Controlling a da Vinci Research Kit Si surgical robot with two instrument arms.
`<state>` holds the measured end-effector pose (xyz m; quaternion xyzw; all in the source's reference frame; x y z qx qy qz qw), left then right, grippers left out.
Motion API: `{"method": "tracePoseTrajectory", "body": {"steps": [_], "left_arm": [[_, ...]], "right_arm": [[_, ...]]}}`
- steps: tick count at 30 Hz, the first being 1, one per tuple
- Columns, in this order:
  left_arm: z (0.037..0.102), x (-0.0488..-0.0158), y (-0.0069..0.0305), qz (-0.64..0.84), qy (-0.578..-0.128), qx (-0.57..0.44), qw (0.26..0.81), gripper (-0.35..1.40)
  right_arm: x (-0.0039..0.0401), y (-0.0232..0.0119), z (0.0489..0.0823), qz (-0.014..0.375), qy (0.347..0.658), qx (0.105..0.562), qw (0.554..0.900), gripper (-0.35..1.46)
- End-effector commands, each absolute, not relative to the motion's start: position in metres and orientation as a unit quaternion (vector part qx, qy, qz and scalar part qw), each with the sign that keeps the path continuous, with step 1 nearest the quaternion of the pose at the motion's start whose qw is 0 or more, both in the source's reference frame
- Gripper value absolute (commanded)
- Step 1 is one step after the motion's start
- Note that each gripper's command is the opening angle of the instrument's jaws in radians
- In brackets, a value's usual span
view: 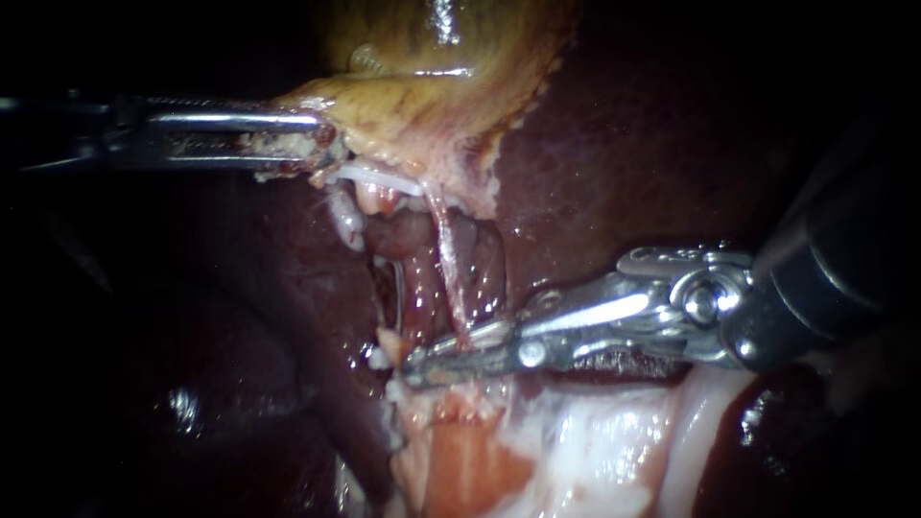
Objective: Going back first clip right tube
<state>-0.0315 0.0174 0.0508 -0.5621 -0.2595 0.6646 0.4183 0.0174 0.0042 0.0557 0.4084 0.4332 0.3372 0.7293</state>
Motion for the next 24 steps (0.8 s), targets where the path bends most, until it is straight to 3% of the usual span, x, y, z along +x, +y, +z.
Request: {"method": "tracePoseTrajectory", "body": {"steps": [1,5,9,10,14,20,24], "left_arm": [[0.0507,-0.0315,0.0174,0.665,-0.259,-0.562,0.418,-0.35],[0.0507,-0.0316,0.0174,0.665,-0.259,-0.562,0.418,-0.35],[0.0507,-0.0315,0.0174,0.665,-0.260,-0.562,0.418,-0.35],[0.0508,-0.0315,0.0174,0.665,-0.260,-0.562,0.418,-0.35],[0.0508,-0.0315,0.0174,0.665,-0.260,-0.562,0.418,-0.35],[0.0508,-0.0315,0.0174,0.665,-0.260,-0.562,0.418,-0.35],[0.0508,-0.0315,0.0174,0.665,-0.260,-0.562,0.418,-0.35]], "right_arm": [[0.0174,0.0042,0.0557,0.337,0.433,0.408,0.729,-0.35],[0.0174,0.0041,0.0559,0.333,0.432,0.414,0.729,-0.35],[0.0179,0.0035,0.0565,0.318,0.452,0.411,0.725,0.38],[0.0182,0.0034,0.0566,0.316,0.455,0.406,0.727,0.43],[0.0191,0.0034,0.0569,0.276,0.476,0.351,0.758,0.49],[0.0190,0.0031,0.0571,0.233,0.459,0.301,0.803,0.50],[0.0182,0.0029,0.0572,0.210,0.463,0.285,0.813,0.50]]}}
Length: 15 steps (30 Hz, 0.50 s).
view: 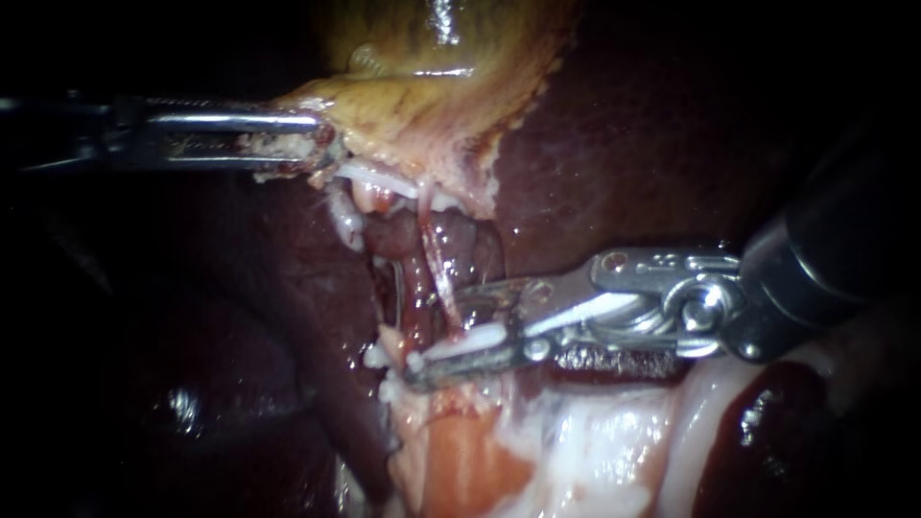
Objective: Going back first clip right tube
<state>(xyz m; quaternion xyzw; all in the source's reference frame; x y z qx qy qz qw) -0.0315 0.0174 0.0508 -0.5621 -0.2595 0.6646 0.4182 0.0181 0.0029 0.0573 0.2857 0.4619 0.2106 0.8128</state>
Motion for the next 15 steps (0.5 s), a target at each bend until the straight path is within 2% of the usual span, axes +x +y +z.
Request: {"method": "tracePoseTrajectory", "body": {"steps": [1,9,15], "left_arm": [[0.0508,-0.0315,0.0174,0.665,-0.260,-0.562,0.418,-0.35],[0.0509,-0.0313,0.0175,0.665,-0.260,-0.562,0.417,-0.35],[0.0509,-0.0313,0.0175,0.665,-0.260,-0.562,0.417,-0.35]], "right_arm": [[0.0179,0.0029,0.0572,0.205,0.464,0.281,0.815,0.50],[0.0151,0.0019,0.0557,0.157,0.480,0.285,0.815,0.50],[0.0141,0.0018,0.0555,0.138,0.484,0.287,0.815,0.50]]}}
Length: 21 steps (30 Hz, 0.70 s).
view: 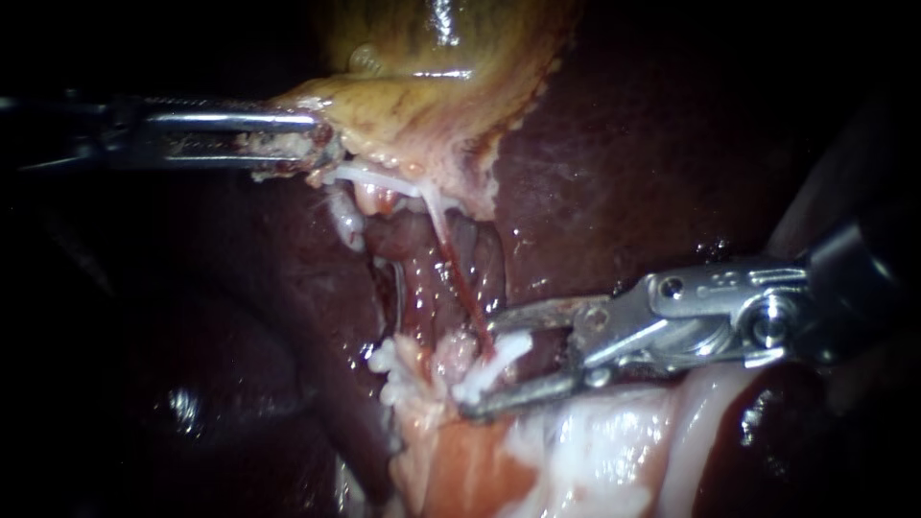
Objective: Going back first clip right tube
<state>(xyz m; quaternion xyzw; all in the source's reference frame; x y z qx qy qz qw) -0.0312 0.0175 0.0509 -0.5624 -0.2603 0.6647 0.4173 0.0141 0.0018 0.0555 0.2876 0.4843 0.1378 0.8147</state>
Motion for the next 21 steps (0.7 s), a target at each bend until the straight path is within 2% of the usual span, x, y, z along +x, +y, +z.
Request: {"method": "tracePoseTrajectory", "body": {"steps": [1,4,10,21], "left_arm": [[0.0509,-0.0312,0.0175,0.665,-0.260,-0.562,0.417,-0.35],[0.0509,-0.0312,0.0175,0.665,-0.260,-0.562,0.417,-0.35],[0.0510,-0.0312,0.0175,0.665,-0.261,-0.562,0.417,-0.35],[0.0510,-0.0311,0.0175,0.665,-0.261,-0.562,0.417,-0.35]], "right_arm": [[0.0140,0.0019,0.0555,0.135,0.485,0.286,0.815,0.50],[0.0137,0.0022,0.0557,0.133,0.487,0.281,0.816,0.50],[0.0121,0.0038,0.0561,0.127,0.496,0.241,0.825,0.50],[0.0096,0.0058,0.0542,0.119,0.500,0.223,0.828,0.50]]}}
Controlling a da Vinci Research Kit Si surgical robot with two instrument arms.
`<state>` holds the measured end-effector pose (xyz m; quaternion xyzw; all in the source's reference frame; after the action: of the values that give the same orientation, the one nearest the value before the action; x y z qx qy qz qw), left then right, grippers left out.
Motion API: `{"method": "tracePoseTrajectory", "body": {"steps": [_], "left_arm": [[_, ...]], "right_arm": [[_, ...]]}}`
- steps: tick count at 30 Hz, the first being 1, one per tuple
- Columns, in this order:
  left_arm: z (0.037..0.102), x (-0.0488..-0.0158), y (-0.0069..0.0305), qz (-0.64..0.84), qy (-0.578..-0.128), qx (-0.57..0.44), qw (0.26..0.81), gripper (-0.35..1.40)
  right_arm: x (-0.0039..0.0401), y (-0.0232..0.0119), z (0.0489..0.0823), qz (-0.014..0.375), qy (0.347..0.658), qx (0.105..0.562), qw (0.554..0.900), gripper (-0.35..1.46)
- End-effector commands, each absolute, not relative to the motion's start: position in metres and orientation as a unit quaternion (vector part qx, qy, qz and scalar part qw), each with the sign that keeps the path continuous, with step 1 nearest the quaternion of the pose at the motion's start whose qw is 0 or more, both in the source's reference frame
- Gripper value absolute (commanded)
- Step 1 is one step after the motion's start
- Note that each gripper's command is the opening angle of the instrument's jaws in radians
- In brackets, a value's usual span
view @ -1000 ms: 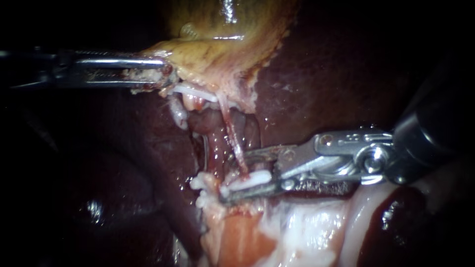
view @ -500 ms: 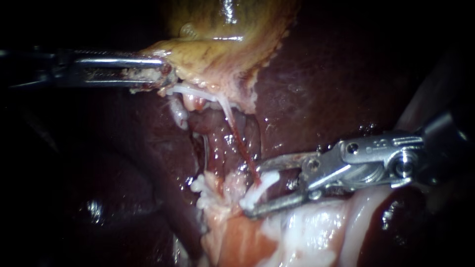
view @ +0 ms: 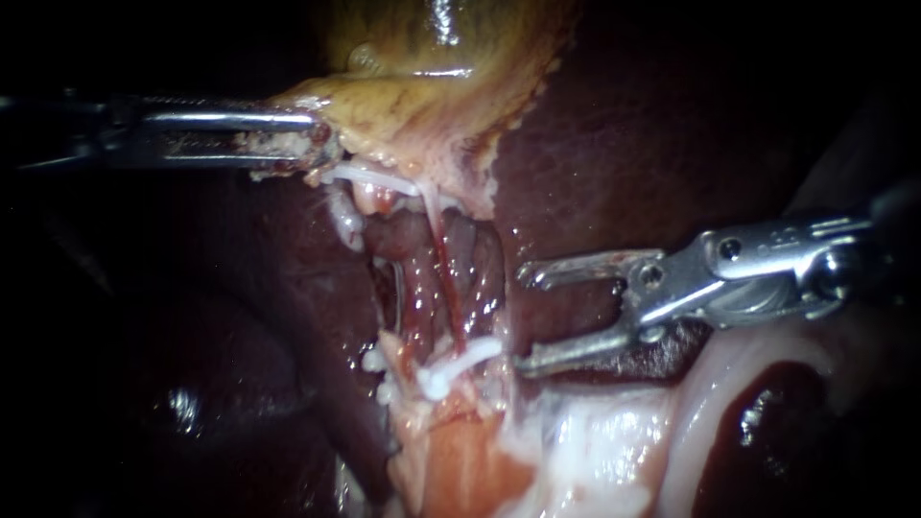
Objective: Going back first clip right tube
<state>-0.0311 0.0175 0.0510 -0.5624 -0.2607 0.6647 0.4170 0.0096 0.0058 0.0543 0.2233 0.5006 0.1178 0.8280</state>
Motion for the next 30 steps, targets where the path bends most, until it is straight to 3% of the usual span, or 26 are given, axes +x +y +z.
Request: {"method": "tracePoseTrajectory", "body": {"steps": [1,11,30], "left_arm": [[0.0509,-0.0311,0.0175,0.665,-0.261,-0.562,0.417,-0.35],[0.0512,-0.0313,0.0176,0.665,-0.259,-0.562,0.418,-0.35],[0.0558,-0.0341,0.0174,0.668,-0.248,-0.564,0.417,-0.35]], "right_arm": [[0.0093,0.0060,0.0540,0.118,0.501,0.221,0.828,0.50],[0.0072,0.0072,0.0528,0.120,0.501,0.198,0.834,0.50],[0.0071,0.0070,0.0527,0.118,0.501,0.197,0.834,0.50]]}}
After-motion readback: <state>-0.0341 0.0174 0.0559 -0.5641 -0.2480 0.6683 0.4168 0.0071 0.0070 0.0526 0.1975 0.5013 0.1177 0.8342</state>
